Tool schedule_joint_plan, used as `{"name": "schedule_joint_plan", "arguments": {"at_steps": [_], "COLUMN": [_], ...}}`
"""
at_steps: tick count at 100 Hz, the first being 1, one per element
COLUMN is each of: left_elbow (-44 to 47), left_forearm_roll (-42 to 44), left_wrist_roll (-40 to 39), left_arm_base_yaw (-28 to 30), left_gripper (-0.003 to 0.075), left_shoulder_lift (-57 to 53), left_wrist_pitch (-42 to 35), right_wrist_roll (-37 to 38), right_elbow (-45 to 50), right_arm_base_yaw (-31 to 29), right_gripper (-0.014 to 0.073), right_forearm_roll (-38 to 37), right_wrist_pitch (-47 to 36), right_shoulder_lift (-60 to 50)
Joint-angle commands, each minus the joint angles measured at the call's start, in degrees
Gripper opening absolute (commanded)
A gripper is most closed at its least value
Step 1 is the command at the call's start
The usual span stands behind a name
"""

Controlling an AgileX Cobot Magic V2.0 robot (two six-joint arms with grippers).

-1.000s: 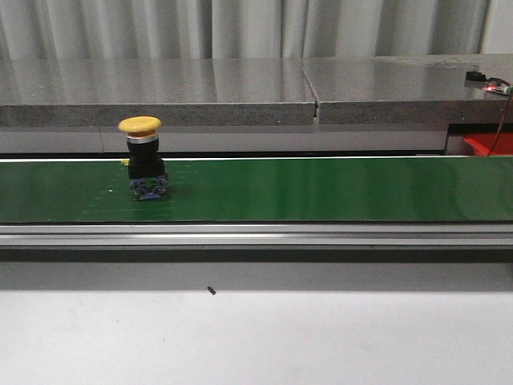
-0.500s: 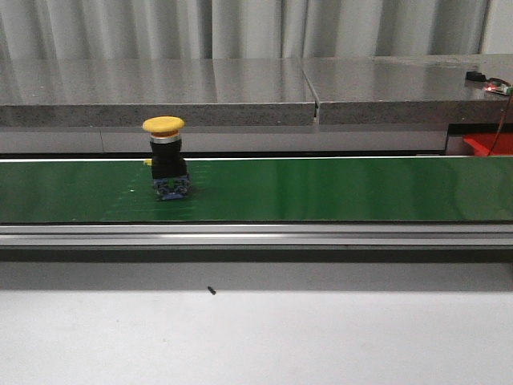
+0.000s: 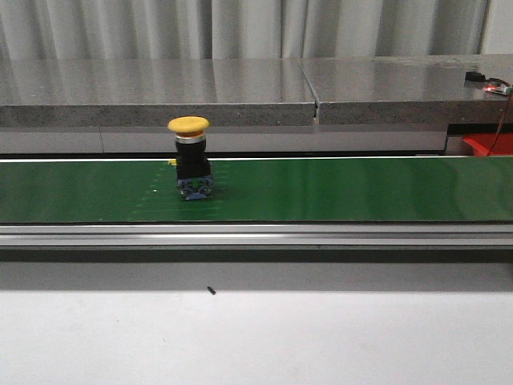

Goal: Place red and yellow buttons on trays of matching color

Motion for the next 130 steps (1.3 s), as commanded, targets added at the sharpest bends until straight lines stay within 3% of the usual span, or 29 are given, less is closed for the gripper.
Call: {"name": "schedule_joint_plan", "arguments": {"at_steps": [1, 37, 57, 69, 93, 130], "left_elbow": [2.22, 14.33, 16.59, 16.59, 16.59, 16.59], "left_forearm_roll": [-1.33, -1.33, -2.60, -3.45, -3.54, -3.54], "left_wrist_roll": [0.18, -0.28, -0.28, -0.28, -0.28, -0.28], "left_arm_base_yaw": [-2.20, -2.58, -2.58, -2.58, -2.58, -2.58], "left_gripper": [0.0648, 0.0638, 0.0613, 0.0470, -0.0024, -0.0020], "left_shoulder_lift": [-4.91, -16.93, -18.90, -18.90, -18.90, -18.90], "left_wrist_pitch": [-5.74, -4.47, -3.74, -3.74, -3.74, -3.74], "right_wrist_roll": [-0.52, -0.52, -0.52, -0.52, -0.52, -0.52], "right_elbow": [-1.49, -1.49, -1.49, -1.49, -1.49, -1.49], "right_arm_base_yaw": [-0.17, -0.17, -0.17, -0.17, -0.17, -0.17], "right_gripper": [-0.0068, -0.0068, -0.0068, -0.0068, -0.0068, -0.0068], "right_forearm_roll": [0.43, 0.43, 0.43, 0.43, 0.43, 1.01], "right_wrist_pitch": [-3.56, -3.56, -3.56, -3.56, -3.56, -4.04], "right_shoulder_lift": [-0.08, -0.08, -0.08, -0.08, -0.08, -0.08]}}
